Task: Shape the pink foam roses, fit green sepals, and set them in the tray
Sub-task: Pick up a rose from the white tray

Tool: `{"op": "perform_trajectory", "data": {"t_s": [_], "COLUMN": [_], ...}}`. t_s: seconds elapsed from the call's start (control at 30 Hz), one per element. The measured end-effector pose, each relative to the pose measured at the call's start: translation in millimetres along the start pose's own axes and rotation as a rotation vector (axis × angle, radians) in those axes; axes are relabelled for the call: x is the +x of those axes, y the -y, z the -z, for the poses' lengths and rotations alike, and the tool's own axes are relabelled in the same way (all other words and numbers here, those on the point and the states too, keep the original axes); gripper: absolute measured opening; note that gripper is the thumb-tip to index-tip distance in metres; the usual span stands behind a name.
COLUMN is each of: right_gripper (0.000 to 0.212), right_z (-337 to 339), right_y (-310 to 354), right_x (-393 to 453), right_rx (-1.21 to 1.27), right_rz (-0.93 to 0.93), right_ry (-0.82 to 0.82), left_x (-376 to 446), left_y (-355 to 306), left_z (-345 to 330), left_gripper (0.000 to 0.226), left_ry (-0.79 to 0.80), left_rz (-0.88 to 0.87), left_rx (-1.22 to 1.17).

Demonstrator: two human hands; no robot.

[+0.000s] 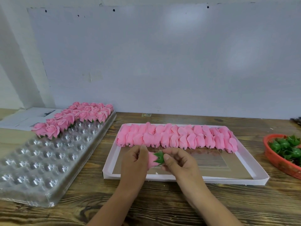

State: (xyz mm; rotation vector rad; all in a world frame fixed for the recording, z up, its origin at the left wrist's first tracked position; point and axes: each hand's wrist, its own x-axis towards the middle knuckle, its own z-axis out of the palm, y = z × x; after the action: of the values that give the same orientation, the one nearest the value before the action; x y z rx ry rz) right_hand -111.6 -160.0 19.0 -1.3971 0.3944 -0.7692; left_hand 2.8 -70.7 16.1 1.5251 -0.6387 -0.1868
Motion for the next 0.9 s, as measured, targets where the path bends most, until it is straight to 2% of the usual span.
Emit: {"op": "perform_trajectory", "data": {"t_s": [0.27, 0.43, 0.7, 0.9], "right_gripper": [0.032, 0.031, 0.033, 0.033], "right_z": [-1.7, -3.7, -4.2, -5.5], "right_y": [4.1, 5.9, 6.4, 5.6], "right_x": [-2.2, -2.5, -4.4, -4.4], "right_rx": [-0.09, -0.086, -0.123, -0.122], "right_rz": [0.035, 0.045, 0.039, 0.024], "right_ry": [0.052, 0.011, 0.049, 0.034], "left_x": [0.9, -0.3, -0.9, -1.5], "left_y": [-2.8, -2.8, -5.1, -3.6], "left_z": [0.7, 0.3, 1.5, 0.8], "left_gripper": [0.041, 0.038, 0.04, 0.042], "left_ry": [-0.031, -0.033, -0.041, 0.012], "left_rz": [0.07, 0.028, 0.072, 0.056], "left_rx": [-0.025, 0.032, -0.024, -0.035]}}
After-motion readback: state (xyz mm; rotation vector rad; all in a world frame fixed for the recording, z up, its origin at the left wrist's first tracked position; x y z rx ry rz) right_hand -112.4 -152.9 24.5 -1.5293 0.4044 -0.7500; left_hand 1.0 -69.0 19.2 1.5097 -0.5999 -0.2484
